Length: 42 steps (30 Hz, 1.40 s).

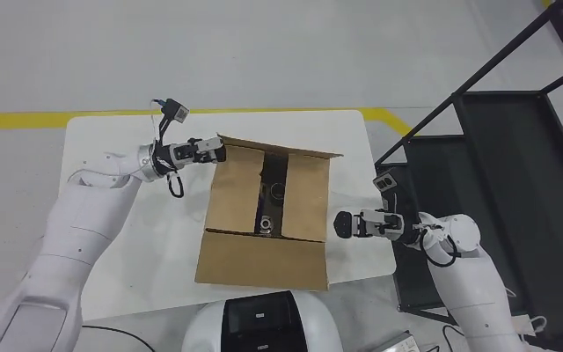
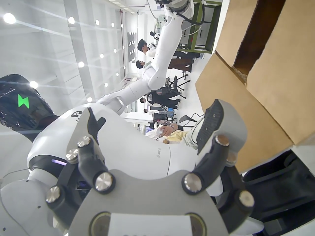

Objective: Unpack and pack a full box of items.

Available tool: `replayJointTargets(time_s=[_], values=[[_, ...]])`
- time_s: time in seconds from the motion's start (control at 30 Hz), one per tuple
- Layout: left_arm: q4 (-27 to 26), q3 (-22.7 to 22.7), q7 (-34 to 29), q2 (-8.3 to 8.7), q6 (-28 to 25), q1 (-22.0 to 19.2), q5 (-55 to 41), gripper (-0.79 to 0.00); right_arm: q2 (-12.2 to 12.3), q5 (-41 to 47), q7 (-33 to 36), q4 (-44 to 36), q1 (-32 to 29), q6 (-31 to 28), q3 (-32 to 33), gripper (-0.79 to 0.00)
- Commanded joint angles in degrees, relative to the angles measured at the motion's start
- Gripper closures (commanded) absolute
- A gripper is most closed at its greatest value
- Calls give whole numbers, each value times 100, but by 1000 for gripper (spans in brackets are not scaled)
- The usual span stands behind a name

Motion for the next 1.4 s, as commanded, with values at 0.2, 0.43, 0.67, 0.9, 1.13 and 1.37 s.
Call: replayJointTargets(time_s=[0.2,0.43,0.67,0.9,1.13,1.37], values=[[828,411,157,-392,-160,-522,-515,-785,32,37,-118,17,-65,-2,63,-785],[1779,932,741,-863,-431,-1052,-233,-785,46,61,-243,21,-59,-43,36,-785],[2741,1314,1573,-1380,-266,-1401,-48,-785,68,96,-319,65,-163,-92,87,-785],[3571,1386,2087,-1713,-125,-1651,-7,-785,90,105,-345,72,-245,-121,122,-785],[4020,1716,3003,-1898,-96,-1771,1118,-785,106,56,-364,65,-240,-136,64,-785],[4199,1694,3131,-1974,86,-1778,1348,-785,114,32,-364,-7,-228,-152,-52,-785]])
